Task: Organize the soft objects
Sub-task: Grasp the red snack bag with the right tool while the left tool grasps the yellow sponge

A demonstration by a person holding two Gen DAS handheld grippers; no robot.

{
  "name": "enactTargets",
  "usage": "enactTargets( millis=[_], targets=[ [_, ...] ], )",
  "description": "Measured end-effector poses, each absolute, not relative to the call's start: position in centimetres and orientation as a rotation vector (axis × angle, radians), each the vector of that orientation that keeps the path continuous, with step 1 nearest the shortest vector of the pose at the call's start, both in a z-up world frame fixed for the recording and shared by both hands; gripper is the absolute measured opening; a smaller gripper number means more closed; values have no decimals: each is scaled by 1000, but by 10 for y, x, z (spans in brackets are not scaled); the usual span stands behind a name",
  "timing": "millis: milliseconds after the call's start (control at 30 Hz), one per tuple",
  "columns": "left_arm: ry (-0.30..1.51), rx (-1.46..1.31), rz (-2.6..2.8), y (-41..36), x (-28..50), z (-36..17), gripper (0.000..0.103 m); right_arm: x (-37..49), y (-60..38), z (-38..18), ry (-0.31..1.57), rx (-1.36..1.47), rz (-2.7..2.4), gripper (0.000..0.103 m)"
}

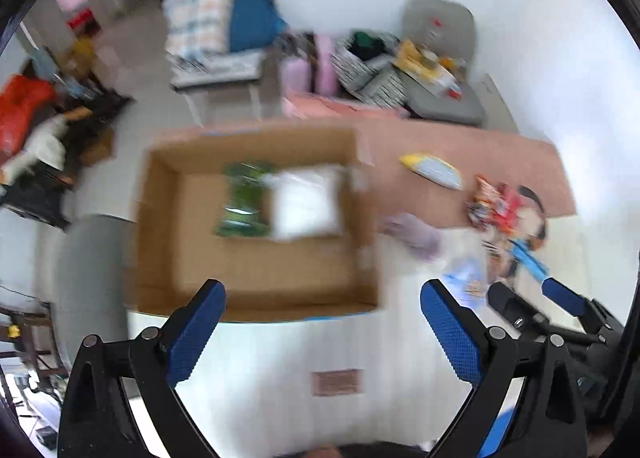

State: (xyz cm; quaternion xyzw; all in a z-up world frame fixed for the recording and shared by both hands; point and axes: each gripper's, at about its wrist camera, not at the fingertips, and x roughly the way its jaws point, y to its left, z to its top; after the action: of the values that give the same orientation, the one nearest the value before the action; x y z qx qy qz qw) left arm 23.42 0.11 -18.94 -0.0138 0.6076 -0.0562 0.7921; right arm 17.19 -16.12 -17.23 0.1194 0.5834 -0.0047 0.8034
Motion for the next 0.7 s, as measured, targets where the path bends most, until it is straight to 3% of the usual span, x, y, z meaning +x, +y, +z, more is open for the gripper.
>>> enactTargets(
  millis=[433,600,700],
  targets=[
    [1695,-251,-156,-177,386,-338,100,246,-439,-269,1398,534,-274,103],
    [1788,-307,-60,-196,433,-393,100,285,-480,-329,1475,609,-316,101],
    [1827,-350,-10,-201,455,-420,100,304,-489,-364,1523,655,-319,94]
  ],
)
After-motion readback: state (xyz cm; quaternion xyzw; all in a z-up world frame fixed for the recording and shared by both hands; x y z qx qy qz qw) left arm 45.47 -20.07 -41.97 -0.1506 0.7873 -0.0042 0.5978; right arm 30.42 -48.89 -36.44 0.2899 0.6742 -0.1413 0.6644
